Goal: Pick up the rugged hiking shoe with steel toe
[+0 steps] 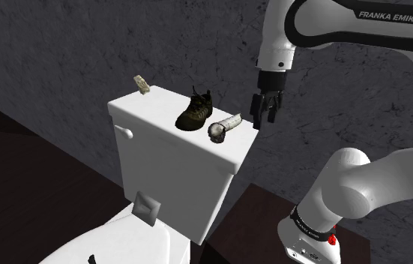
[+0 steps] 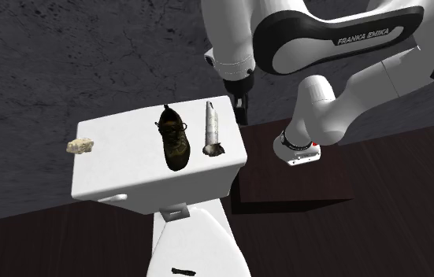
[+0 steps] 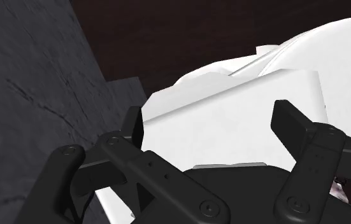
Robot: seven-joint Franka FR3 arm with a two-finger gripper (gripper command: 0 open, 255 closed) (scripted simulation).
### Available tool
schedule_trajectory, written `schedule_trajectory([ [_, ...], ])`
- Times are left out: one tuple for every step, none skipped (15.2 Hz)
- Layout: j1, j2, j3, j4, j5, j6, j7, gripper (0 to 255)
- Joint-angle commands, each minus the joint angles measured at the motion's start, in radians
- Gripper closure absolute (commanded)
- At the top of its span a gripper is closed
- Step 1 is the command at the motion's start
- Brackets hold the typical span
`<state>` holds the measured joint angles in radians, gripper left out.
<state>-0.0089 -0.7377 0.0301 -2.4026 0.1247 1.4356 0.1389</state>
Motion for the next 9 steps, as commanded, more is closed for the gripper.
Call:
schedule_trajectory([
  [0.000,0.000,0.000,0.000,0.000,0.000,0.000,0],
  [0.001,0.023,0.010,0.018,0.006,0.025,0.013,0],
  [0.001,0.046,0.020,0.037,0.012,0.050,0.026,0],
  [0.001,0.070,0.029,0.057,0.017,0.073,0.039,0],
  [0.001,0.093,0.039,0.078,0.021,0.096,0.051,0],
  [0.001,0.116,0.048,0.099,0.024,0.119,0.064,0],
  [0.000,0.139,0.057,0.122,0.026,0.140,0.077,0],
  [0.000,0.163,0.066,0.145,0.027,0.161,0.091,0],
  [-0.001,0.186,0.075,0.168,0.027,0.180,0.104,0],
])
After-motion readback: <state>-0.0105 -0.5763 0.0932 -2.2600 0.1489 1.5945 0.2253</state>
